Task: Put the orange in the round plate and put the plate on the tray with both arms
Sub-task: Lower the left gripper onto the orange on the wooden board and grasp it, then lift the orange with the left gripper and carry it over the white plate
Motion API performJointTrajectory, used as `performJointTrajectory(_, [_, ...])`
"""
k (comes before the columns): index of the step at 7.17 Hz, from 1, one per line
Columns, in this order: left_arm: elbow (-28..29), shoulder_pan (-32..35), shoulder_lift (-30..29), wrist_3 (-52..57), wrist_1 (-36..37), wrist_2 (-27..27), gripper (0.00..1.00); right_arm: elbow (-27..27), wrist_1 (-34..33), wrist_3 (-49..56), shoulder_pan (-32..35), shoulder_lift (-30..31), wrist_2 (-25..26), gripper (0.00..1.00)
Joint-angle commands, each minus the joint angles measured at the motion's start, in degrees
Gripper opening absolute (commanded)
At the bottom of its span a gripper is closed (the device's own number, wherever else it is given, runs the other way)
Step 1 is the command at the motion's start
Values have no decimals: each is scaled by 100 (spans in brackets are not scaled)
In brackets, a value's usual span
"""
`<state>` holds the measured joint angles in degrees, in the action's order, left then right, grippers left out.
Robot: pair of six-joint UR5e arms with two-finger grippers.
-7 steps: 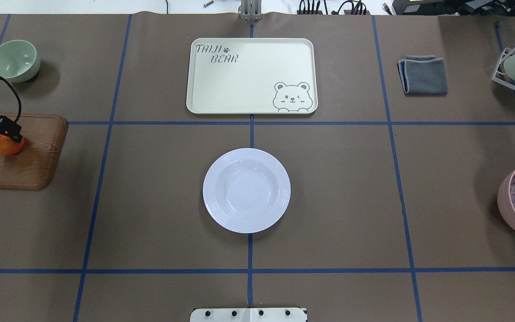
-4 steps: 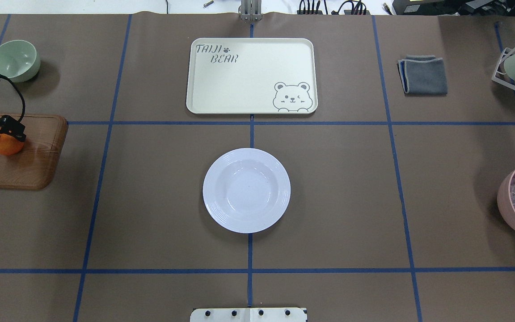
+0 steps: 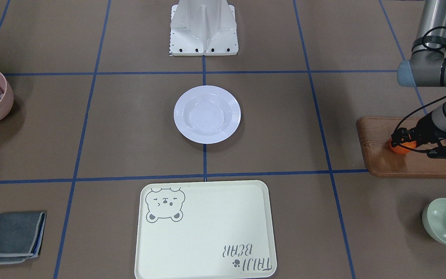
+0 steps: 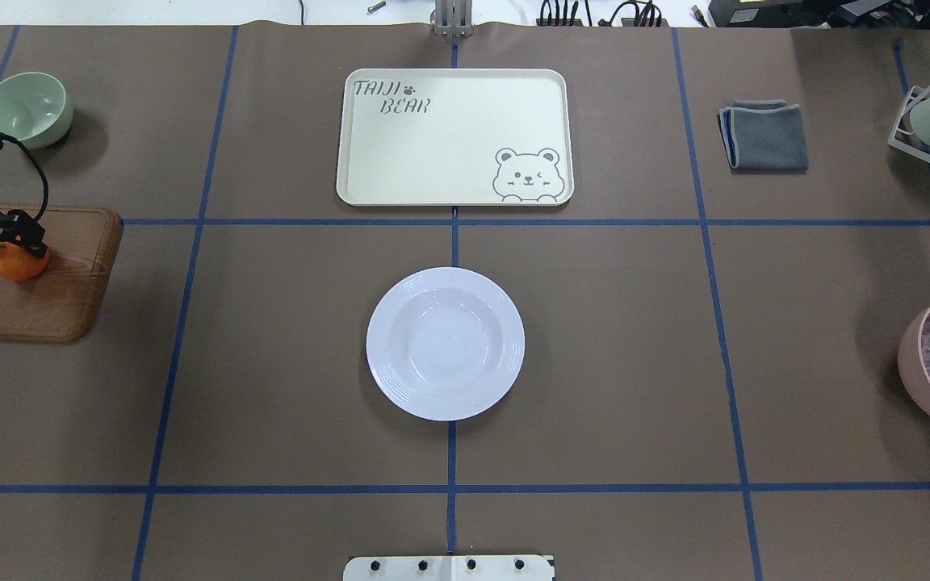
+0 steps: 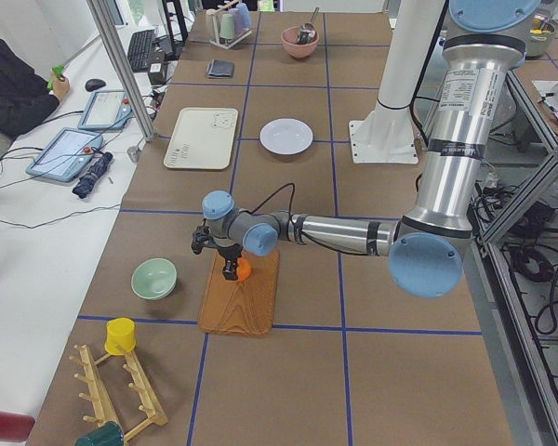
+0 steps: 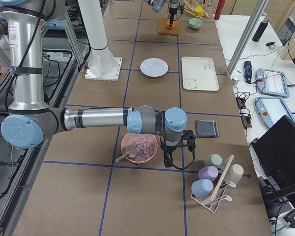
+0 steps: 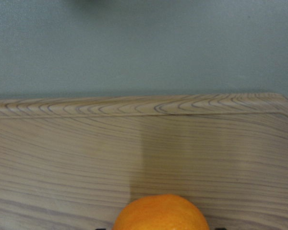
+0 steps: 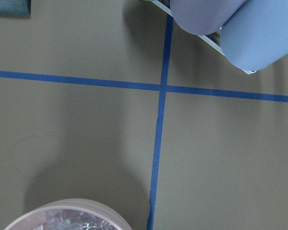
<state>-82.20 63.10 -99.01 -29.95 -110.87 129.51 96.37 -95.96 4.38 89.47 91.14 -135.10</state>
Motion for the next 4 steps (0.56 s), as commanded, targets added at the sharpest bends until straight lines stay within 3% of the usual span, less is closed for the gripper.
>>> performJointTrajectory(1, [-400,44,-56,-2,431,276,21,4,7,-218,0,0,-156,100])
performJointTrajectory(2, [-585,62,-561,-2,1357,259,15,30,7,-227,0,0,-165,100])
performJointTrajectory(3, [-708,71,-1080,-2,2098,207,2,65,-10,-227,0,0,-252,100])
performJointTrajectory(4, [-779,45,-1415,-63,2253,258,0,31,7,-210,0,0,-558,100])
